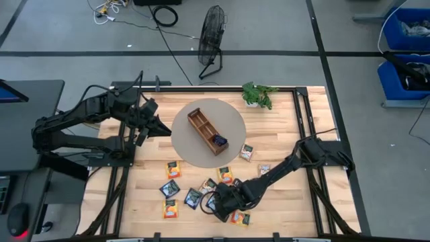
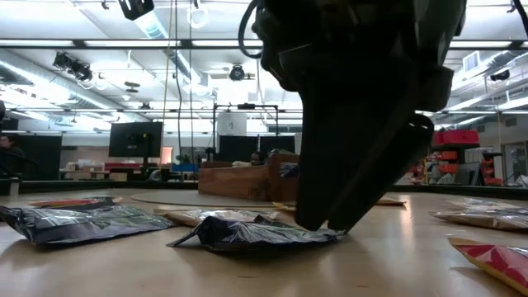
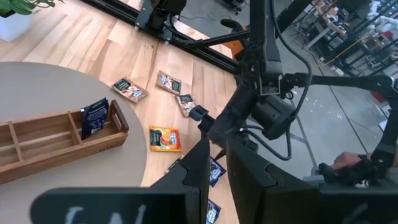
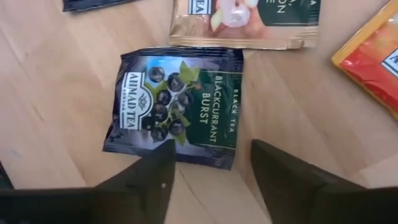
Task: Pick & Place Tea
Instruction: Put the purple tea bag into the right section of the wooden organizer
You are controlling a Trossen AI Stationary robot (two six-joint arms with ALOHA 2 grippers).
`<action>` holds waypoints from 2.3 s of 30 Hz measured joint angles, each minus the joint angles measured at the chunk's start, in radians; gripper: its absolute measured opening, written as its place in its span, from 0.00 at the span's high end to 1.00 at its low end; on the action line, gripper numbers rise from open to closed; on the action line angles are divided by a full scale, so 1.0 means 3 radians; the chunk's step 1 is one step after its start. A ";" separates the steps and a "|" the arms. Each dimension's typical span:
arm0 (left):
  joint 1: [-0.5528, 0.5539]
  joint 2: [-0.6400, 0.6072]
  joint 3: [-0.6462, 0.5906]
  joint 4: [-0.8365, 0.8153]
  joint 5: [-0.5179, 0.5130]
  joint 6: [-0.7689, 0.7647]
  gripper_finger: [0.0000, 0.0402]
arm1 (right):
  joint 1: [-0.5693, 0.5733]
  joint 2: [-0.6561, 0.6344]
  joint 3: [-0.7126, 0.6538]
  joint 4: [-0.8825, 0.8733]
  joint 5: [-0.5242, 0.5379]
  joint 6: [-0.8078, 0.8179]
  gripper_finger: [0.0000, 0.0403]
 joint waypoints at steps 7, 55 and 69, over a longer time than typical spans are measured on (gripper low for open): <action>0.0001 0.0000 0.0000 -0.0001 -0.0001 0.0000 0.86 | -0.0035 0.0041 -0.0010 0.0029 0.0000 -0.0009 0.86; 0.0001 0.0000 0.0000 -0.0002 -0.0080 0.0000 0.86 | 0.0203 -0.0197 -0.0022 0.0222 0.0556 -0.0106 0.42; 0.0001 -0.0001 0.0000 -0.0007 -0.0080 0.0003 0.86 | 0.0175 0.0089 0.0000 0.0253 0.0451 -0.0257 0.42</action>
